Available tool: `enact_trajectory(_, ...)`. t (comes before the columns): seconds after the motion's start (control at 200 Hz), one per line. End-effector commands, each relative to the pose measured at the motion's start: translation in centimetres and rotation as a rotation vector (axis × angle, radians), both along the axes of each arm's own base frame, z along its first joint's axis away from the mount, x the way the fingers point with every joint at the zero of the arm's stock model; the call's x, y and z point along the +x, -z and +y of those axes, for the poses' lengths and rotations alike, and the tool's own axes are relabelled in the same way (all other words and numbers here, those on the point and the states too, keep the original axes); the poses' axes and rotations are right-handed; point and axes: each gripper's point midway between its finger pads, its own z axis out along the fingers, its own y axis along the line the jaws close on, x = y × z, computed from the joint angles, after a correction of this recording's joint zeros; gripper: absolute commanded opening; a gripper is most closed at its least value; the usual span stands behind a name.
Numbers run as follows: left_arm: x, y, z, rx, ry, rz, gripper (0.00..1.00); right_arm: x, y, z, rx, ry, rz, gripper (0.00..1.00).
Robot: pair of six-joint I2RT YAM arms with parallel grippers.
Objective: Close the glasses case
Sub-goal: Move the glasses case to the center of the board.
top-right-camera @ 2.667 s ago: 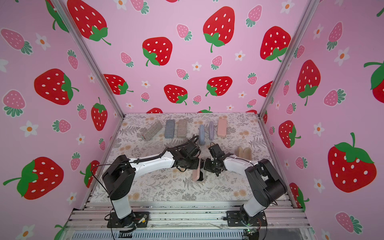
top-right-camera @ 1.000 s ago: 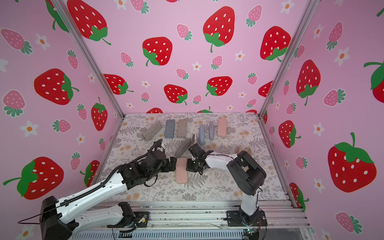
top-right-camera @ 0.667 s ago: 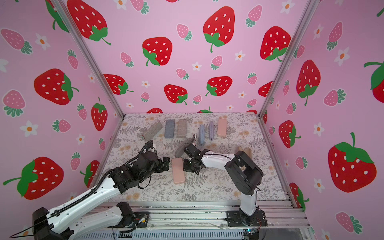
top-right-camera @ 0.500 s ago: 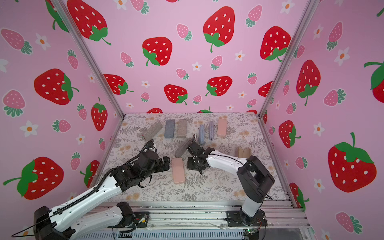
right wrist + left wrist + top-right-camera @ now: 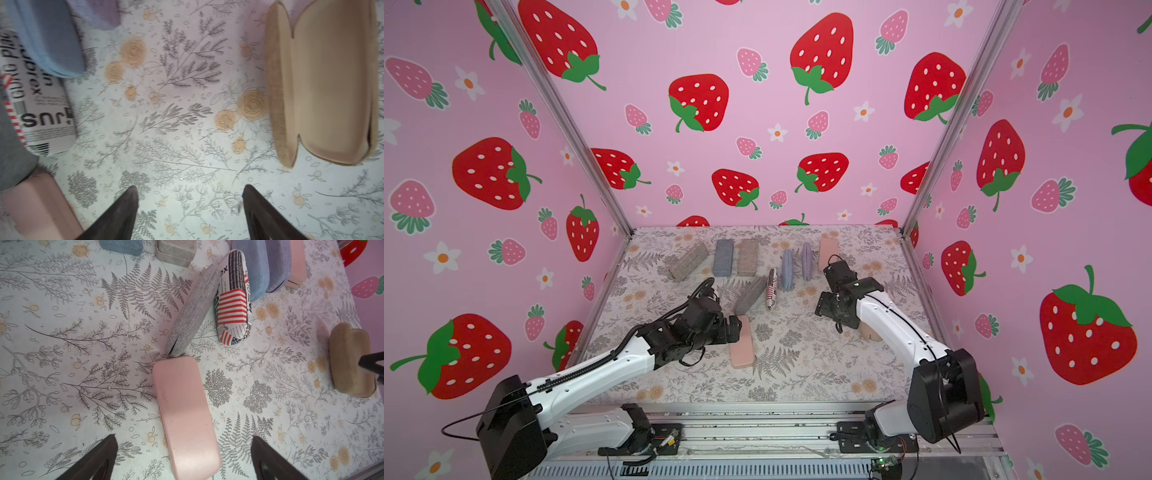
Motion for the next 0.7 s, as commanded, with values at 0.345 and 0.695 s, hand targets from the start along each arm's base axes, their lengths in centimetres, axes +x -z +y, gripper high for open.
enact_trajectory(0.345,1.0,-1.2,-3.5,-0.067,0.050,-0.001,1.00,1.4,5.1,-6.0,-0.096,0.102,0.153,0.76)
enact_trajectory(0.695,1.1,-0.5,-4.5,-0.065,0.066,0.018,0.99,1.8,5.1,-5.8,-0.055,0.078,0.128,0.75)
